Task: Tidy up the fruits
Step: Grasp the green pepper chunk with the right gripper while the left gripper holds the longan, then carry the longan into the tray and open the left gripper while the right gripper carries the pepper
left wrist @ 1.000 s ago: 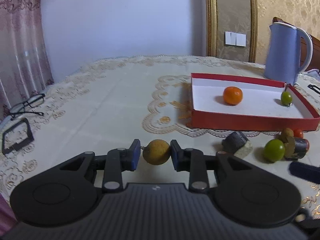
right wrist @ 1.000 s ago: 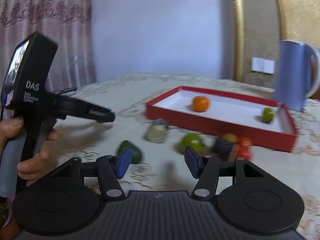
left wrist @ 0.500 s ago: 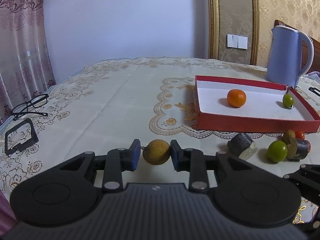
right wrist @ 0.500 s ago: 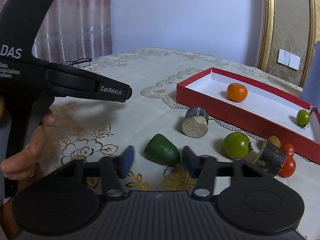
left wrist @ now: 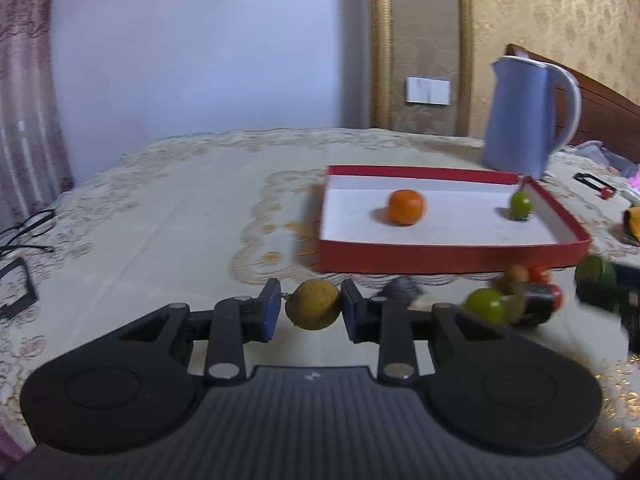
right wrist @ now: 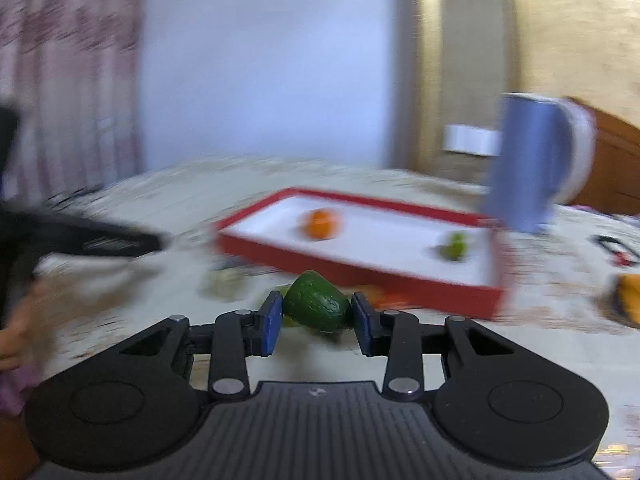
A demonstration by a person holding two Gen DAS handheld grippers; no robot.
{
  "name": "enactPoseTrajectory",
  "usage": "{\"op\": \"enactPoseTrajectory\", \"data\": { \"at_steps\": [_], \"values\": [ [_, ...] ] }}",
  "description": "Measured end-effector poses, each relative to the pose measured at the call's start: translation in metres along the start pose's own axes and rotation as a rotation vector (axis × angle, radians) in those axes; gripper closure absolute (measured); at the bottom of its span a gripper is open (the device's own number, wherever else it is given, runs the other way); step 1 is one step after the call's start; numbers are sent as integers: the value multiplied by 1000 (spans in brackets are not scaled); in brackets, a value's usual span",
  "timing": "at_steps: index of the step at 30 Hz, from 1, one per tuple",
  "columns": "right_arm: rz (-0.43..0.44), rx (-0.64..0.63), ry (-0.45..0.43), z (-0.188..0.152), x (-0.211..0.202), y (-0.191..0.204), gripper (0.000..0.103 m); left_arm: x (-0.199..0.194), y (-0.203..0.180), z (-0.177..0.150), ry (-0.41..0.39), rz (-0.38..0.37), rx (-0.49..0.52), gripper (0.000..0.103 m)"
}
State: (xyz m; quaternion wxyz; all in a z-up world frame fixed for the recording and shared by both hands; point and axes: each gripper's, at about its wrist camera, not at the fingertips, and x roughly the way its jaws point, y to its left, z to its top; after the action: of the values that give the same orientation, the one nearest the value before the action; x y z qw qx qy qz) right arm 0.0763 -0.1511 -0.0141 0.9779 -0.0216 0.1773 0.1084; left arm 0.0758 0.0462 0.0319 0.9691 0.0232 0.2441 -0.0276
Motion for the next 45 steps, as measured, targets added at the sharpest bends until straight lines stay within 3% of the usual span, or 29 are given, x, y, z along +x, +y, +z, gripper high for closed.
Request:
{"op": "enactPoseTrajectory", "data": {
  "at_steps": [4,9,23,45],
  "values": [
    [-76,104,17,1,13,-52,67,5,-21,5,1,-5,30,74],
    [-116,142,42,-7,22,-75,67,11,-37,11,0,0,54,74],
    [-136,155,19,-12,19,-67,67,38,-68,38,-17,36,71,74],
    [-122,134,3,-14,6,-61,67,97,-109,83,31,13,119,73]
  ]
}}
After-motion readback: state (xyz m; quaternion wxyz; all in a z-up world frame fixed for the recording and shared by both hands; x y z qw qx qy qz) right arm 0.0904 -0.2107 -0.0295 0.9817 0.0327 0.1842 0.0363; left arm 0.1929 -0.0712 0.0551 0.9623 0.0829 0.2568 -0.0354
